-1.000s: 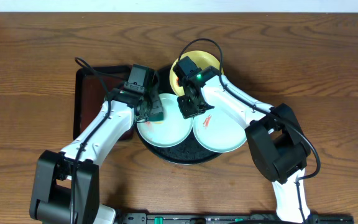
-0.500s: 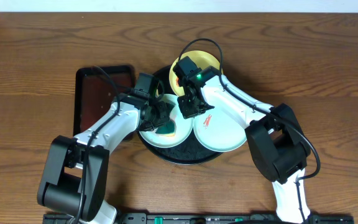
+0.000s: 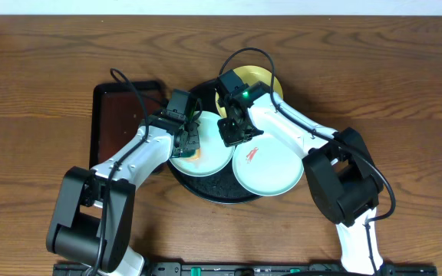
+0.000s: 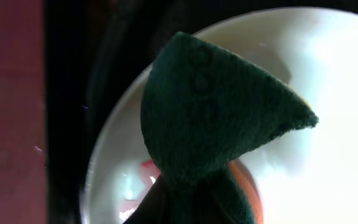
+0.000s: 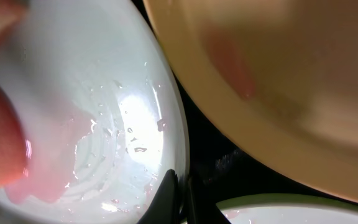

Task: Clean dirty plates on tray and stack at the side
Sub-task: 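Scrub the left blue plate with the sponge in the left gripper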

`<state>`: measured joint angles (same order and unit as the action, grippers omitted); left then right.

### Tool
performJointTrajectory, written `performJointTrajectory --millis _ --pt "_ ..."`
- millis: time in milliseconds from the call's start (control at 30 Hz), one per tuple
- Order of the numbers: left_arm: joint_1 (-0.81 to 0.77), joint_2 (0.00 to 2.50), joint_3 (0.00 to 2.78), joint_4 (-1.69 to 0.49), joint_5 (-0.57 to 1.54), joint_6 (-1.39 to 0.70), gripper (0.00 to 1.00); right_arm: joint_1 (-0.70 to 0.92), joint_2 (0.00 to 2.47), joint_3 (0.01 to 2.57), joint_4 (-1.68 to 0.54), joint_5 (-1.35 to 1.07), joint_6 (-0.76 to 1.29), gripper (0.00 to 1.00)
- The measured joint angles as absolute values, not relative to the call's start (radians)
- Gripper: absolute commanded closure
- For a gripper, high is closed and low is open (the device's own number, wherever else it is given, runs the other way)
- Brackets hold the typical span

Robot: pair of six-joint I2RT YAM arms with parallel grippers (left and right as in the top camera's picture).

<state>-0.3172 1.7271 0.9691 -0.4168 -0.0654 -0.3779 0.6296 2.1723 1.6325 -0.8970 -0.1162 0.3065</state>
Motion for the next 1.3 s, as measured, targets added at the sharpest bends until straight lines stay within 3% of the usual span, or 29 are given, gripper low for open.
performJointTrajectory --millis 533,700,900,1300 --pt "-0.303 1.686 0.965 -0.257 -0.180 -0.176 0.93 0.629 2.172 1.635 -0.904 -0.112 0.307 0.99" --pt "-0.285 1.613 0.965 -0.190 -0.033 -0.172 0.92 0.628 2.172 1.635 -0.905 -0.092 0.306 0.99" --pt "-0.289 1.620 0.965 -0.255 0.149 -0.238 0.93 0.628 2.172 1.635 -0.907 -0.079 0.303 0.99" --pt "-0.288 1.704 0.955 -0.324 0.181 -0.257 0.92 0.628 2.172 1.635 -0.901 -0.078 0.303 0.99"
